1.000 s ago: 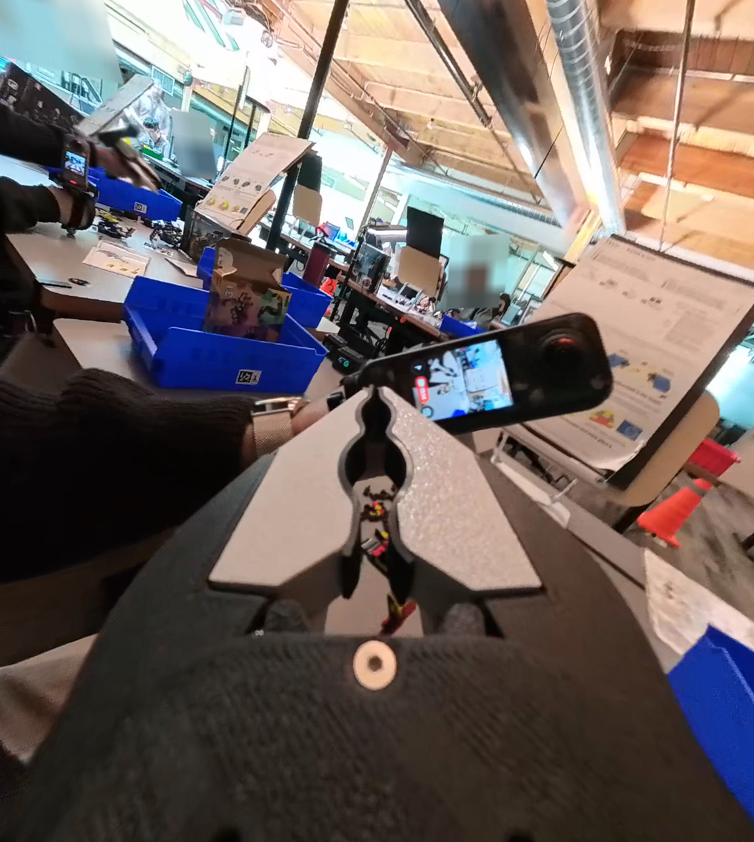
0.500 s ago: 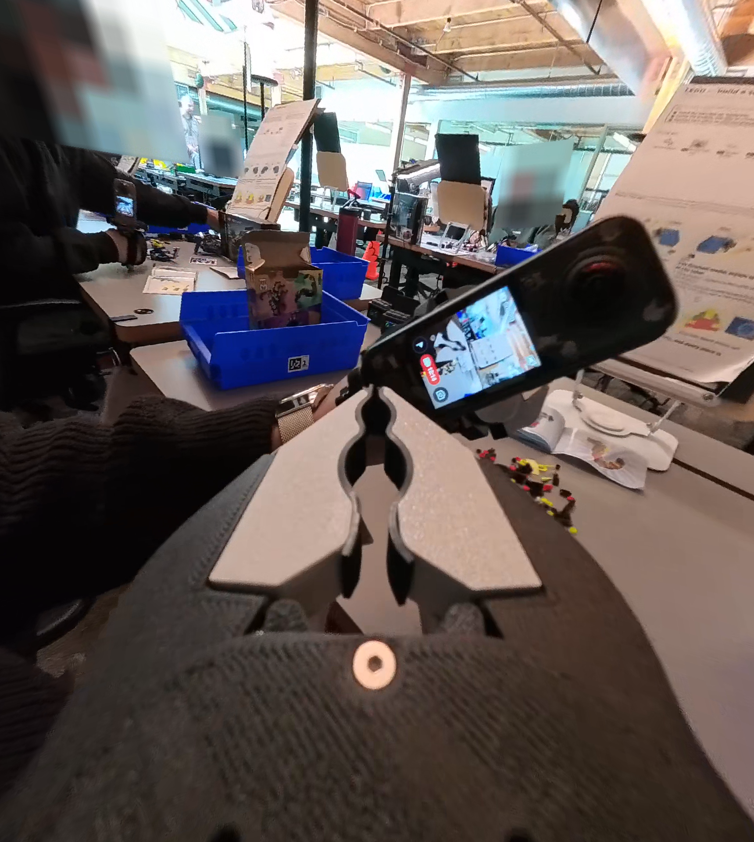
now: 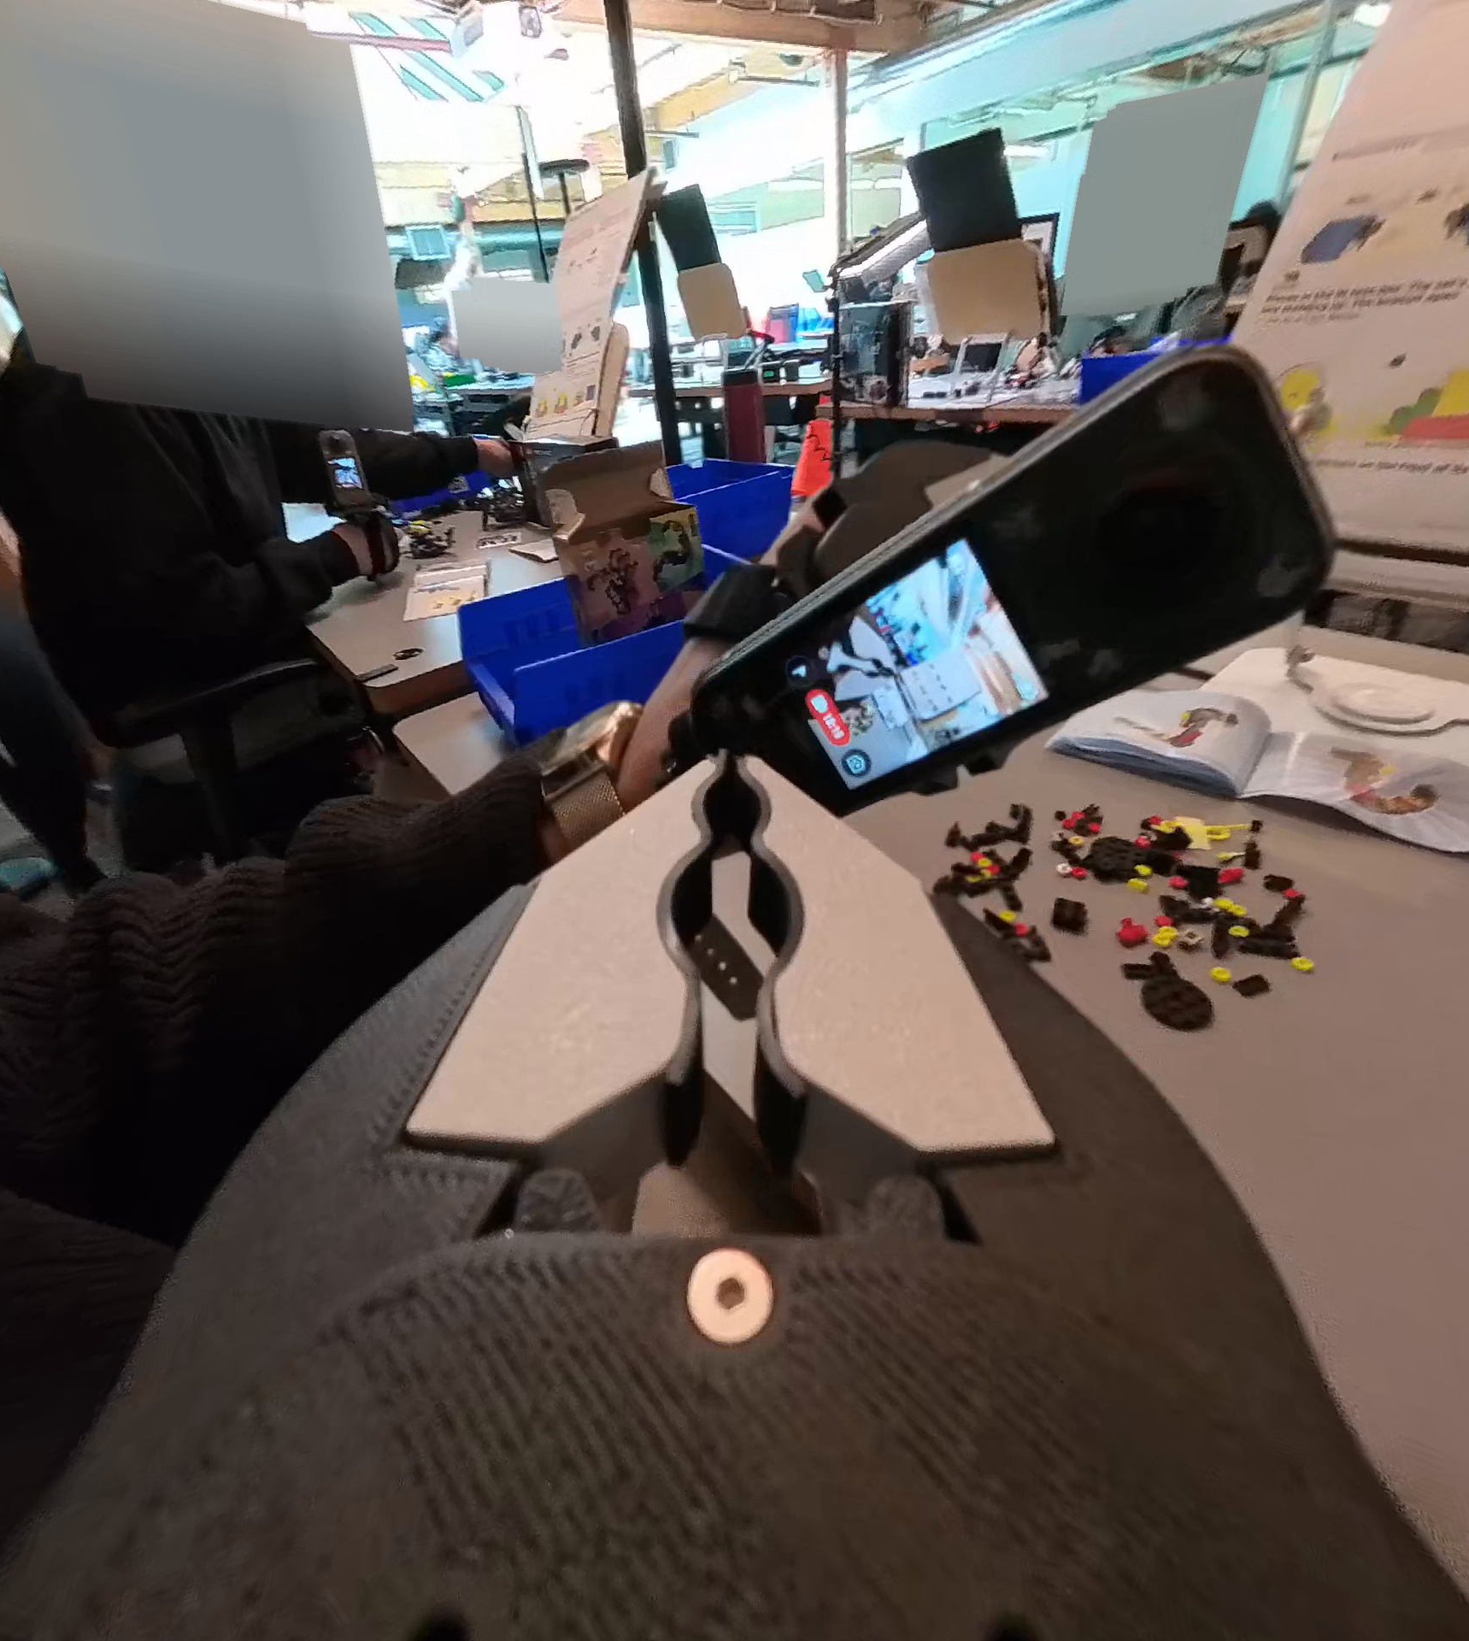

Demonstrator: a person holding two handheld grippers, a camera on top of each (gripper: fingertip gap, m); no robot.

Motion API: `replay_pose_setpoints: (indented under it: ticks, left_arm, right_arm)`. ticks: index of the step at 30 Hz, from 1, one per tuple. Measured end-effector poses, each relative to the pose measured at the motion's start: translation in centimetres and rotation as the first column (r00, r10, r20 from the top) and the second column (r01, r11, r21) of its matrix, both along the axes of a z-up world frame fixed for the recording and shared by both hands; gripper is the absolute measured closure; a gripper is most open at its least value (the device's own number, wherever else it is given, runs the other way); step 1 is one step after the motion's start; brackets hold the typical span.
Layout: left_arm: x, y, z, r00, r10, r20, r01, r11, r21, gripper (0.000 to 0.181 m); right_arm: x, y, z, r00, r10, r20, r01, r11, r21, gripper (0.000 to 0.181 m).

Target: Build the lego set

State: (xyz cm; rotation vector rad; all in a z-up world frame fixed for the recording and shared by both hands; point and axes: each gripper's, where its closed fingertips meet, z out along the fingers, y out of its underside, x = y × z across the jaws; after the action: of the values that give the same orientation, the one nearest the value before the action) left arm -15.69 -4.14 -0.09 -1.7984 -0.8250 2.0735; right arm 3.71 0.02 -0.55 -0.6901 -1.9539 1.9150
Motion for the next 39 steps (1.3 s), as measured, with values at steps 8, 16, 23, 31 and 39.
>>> replay_pose_setpoints:
  ticks: [8,16,23,31,39]
  left_arm:
    - [0.5,-1.6,1.4,0.995,0.076,-0.060,-0.082,0.991,-0.103,0.181]
    - [0.4,-1.6,1.1,0.996,0.073,-0.059,-0.080,0.990,-0.117,0.181]
    - [0.2,-0.9,0.3,0.998,0.049,-0.026,-0.052,0.994,-0.100,0.181]
    - [0.2,-0.7,-0.4,1.000,0.022,0.003,-0.021,0.998,-0.064,0.181]
    - [0.1,-0.1,-1.6,0.998,-0.024,0.054,0.025,0.999,-0.020,0.181]
  right_arm:
    - [-0.1,-0.4,-0.3,0.998,0.021,-0.053,-0.019,0.999,0.032,0.181]
    - [-0.3,-0.3,-0.4,0.998,0.011,-0.064,-0.008,0.999,0.047,0.181]
    - [-0.4,0.1,0.0,0.997,0.003,-0.078,0.001,0.998,0.057,0.181]
    - [-0.2,-0.2,0.0,0.994,-0.007,-0.106,0.015,0.997,0.074,0.181]
    - [-1.5,1.3,0.6,0.989,-0.041,-0.139,0.055,0.994,0.096,0.181]
